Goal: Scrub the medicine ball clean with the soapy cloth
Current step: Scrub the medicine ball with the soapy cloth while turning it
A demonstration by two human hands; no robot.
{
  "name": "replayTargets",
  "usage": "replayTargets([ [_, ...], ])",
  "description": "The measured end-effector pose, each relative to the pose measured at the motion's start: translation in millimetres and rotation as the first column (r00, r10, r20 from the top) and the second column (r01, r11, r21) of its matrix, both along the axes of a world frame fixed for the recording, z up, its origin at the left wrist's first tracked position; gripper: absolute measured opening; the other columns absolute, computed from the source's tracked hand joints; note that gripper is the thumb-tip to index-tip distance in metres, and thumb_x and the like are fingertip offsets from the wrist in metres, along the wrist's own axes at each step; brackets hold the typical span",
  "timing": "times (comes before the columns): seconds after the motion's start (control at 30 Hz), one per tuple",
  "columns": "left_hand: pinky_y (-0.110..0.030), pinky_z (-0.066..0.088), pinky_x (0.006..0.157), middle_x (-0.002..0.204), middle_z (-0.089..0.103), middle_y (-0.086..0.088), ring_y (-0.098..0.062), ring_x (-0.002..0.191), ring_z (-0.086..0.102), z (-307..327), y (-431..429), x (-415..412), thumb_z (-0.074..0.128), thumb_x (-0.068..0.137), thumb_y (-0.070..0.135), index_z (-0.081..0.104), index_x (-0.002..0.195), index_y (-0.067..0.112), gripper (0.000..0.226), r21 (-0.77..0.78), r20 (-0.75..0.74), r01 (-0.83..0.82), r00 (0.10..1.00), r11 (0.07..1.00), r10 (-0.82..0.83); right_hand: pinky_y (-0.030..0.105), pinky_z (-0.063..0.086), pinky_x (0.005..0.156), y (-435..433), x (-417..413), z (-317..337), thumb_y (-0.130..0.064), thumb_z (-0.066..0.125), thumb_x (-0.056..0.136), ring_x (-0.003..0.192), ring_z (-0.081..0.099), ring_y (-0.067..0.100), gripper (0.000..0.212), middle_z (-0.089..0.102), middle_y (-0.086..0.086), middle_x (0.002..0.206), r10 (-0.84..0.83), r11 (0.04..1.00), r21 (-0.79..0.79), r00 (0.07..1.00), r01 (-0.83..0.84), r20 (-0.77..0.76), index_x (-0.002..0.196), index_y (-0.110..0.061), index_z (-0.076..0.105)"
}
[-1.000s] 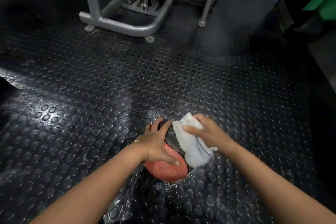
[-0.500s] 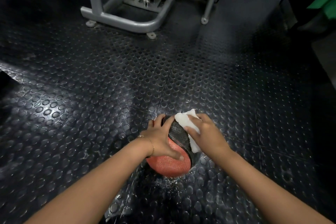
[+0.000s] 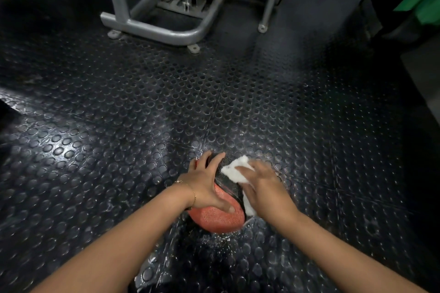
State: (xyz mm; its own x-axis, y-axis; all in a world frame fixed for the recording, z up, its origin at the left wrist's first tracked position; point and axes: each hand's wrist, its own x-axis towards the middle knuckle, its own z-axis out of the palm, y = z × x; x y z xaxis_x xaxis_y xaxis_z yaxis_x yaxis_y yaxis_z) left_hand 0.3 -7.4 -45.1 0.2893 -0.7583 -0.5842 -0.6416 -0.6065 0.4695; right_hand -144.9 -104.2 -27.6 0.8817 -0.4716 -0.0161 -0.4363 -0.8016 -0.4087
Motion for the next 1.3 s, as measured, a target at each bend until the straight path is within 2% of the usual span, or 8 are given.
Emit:
replayTargets([
  [0.1, -0.051, 0.028, 0.111, 0.154, -0.022, 0.013, -0.030, 0.144, -0.008, -1.4, 2.8, -3.6, 0.079, 0.055, 0.062, -0.014, 0.144, 0.045, 0.130, -0.009, 0.023, 0.028, 0.999, 1.000, -0.028, 0.025, 0.029, 0.100, -5.4, -10.5, 1.2, -0.019, 0.054, 0.091, 0.123, 0.039, 0.022, 0.041, 0.043, 0.006, 0.133, 0.057, 0.998, 0.003, 0.998, -0.057, -0.028, 0.131, -0.021, 0.049],
  [0.27, -0.051, 0.032, 0.109, 0.153, -0.020, 0.013, -0.030, 0.144, -0.007, -2.9, 1.2, -7.0, 0.077, 0.055, 0.065, -0.014, 0.143, 0.046, 0.129, -0.012, 0.059, 0.043, 0.997, 0.999, -0.042, 0.028, 0.034, 0.097, -28.7, 6.8, -8.5, -0.019, 0.052, 0.092, 0.117, 0.043, 0.023, 0.037, 0.049, 0.009, 0.123, -0.195, 0.974, 0.111, 0.980, 0.198, -0.031, 0.128, -0.018, 0.052],
  [0.5, -0.055, 0.021, 0.113, 0.154, -0.019, 0.013, -0.028, 0.145, -0.005, -3.0, -0.8, 4.7, 0.080, 0.056, 0.059, -0.013, 0.143, 0.047, 0.129, -0.035, -0.059, -0.036, 0.998, 0.999, 0.033, 0.034, 0.045, 0.091, -9.9, -24.2, -7.2, -0.010, 0.060, 0.085, 0.108, 0.050, 0.025, 0.047, 0.049, 0.011, 0.120, 0.081, 0.996, 0.045, 0.997, -0.081, -0.001, 0.127, -0.029, 0.052],
  [0.63, -0.056, 0.020, 0.113, 0.154, -0.019, 0.011, -0.030, 0.144, -0.007, -3.4, -4.5, 4.8, 0.079, 0.057, 0.060, -0.014, 0.143, 0.046, 0.128, -0.018, -0.049, -0.027, 0.998, 0.999, 0.026, 0.026, 0.038, 0.094, -20.2, -4.1, -7.6, -0.022, 0.050, 0.092, 0.111, 0.044, 0.017, 0.041, 0.042, 0.002, 0.118, -0.142, 0.984, 0.108, 0.990, 0.141, -0.003, 0.132, -0.030, 0.046],
  [0.9, -0.055, 0.017, 0.114, 0.154, -0.019, 0.013, -0.031, 0.144, -0.006, -9.0, -11.3, 16.7, 0.080, 0.054, 0.062, -0.013, 0.143, 0.047, 0.131, 0.007, -0.060, 0.047, 0.997, 0.999, -0.046, 0.028, 0.052, 0.072, -18.2, -32.1, -7.0, -0.011, 0.072, 0.073, 0.086, 0.057, 0.020, 0.046, 0.055, 0.008, 0.099, 0.180, 0.980, -0.079, 0.984, -0.181, -0.015, 0.116, -0.026, 0.062],
  [1.07, -0.054, 0.015, 0.115, 0.153, -0.023, 0.015, -0.028, 0.145, -0.010, -4.2, -8.6, 17.6, 0.080, 0.056, 0.060, -0.017, 0.142, 0.049, 0.130, 0.036, -0.032, 0.091, 0.995, 0.995, -0.090, 0.028, 0.041, 0.088, -14.6, 0.3, 5.5, -0.038, 0.053, 0.088, 0.111, 0.042, 0.015, 0.044, 0.040, 0.000, 0.119, 0.030, 0.999, -0.042, 0.998, -0.033, -0.058, 0.131, -0.038, 0.044],
  [1.17, -0.053, 0.017, 0.115, 0.151, -0.025, 0.018, -0.025, 0.145, -0.011, 3.1, -5.0, 18.2, 0.082, 0.058, 0.055, -0.015, 0.142, 0.049, 0.128, 0.026, -0.028, 0.156, 0.987, 0.987, -0.155, 0.030, 0.053, 0.070, -8.4, -7.8, 8.9, -0.044, 0.071, 0.068, 0.089, 0.057, 0.015, 0.045, 0.053, 0.001, 0.098, 0.147, 0.981, -0.124, 0.988, -0.151, -0.043, 0.111, -0.032, 0.064],
  [1.3, -0.050, 0.022, 0.114, 0.145, -0.042, 0.007, -0.029, 0.141, -0.023, 11.0, -8.4, 3.9, 0.081, 0.063, 0.048, -0.031, 0.137, 0.043, 0.134, 0.066, 0.075, 0.212, 0.973, 0.975, -0.217, 0.024, 0.048, 0.051, -12.7, -20.2, 5.0, -0.033, 0.085, 0.053, 0.069, 0.060, 0.015, 0.034, 0.057, -0.001, 0.083, 0.183, 0.970, -0.162, 0.983, -0.183, -0.017, 0.084, -0.027, 0.071],
])
